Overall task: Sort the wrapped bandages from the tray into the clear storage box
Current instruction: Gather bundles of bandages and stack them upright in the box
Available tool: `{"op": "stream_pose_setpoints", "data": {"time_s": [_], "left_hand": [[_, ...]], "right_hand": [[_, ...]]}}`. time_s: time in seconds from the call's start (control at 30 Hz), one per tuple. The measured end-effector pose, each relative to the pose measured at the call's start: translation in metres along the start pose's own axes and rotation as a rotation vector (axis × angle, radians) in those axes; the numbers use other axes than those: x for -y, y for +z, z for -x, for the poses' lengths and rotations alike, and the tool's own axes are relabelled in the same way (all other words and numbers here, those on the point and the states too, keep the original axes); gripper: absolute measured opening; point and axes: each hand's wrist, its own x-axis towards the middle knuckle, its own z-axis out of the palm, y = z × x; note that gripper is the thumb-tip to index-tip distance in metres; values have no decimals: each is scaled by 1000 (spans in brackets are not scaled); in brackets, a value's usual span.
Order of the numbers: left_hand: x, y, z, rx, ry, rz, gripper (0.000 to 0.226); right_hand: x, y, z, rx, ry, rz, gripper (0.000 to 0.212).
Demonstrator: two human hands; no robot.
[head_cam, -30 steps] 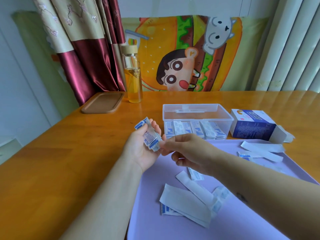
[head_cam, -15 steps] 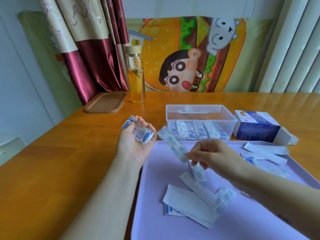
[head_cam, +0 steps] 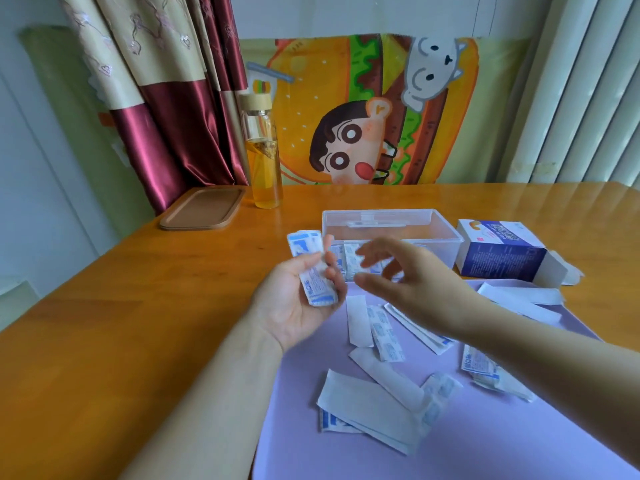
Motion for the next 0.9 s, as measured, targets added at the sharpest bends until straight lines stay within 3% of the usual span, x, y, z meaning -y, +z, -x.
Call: {"op": "stream_pose_setpoints", "data": {"time_s": [0.07, 0.13, 0.27, 0.33, 0.43, 0.5, 0.57, 0.63, 0.8, 0.9], "left_hand": [[6, 1, 2, 39, -34, -225, 23], [10, 2, 4, 99, -35, -432, 18], [11, 0, 7, 175, -57, -640, 13], [10, -3, 7, 131, -53, -746, 12], [2, -9, 1, -26, 65, -1022, 6], [-2, -14, -4, -130, 240, -1277, 8], [0, -21, -7, -144, 397, -1578, 12], [8, -26, -9, -105, 430, -1793, 12], [18, -35, -18, -82, 407, -2009, 30], [20, -34, -19, -34, 446, -2018, 38]], "right_hand": [[6, -2, -10, 1, 51, -77, 42], [8, -6, -21, 70, 89, -138, 47], [8, -15, -28, 211, 16, -98, 3], [2, -14, -29, 180, 6, -113, 6], [-11, -11, -31, 48, 58, -180, 3], [-24, -4, -28, 19, 87, -126, 9], [-35, 4, -23, 28, 99, 27, 12], [-42, 11, -18, 46, 98, 154, 12], [-48, 18, -15, 116, 100, 252, 12], [-47, 18, -12, 156, 114, 222, 16]]}}
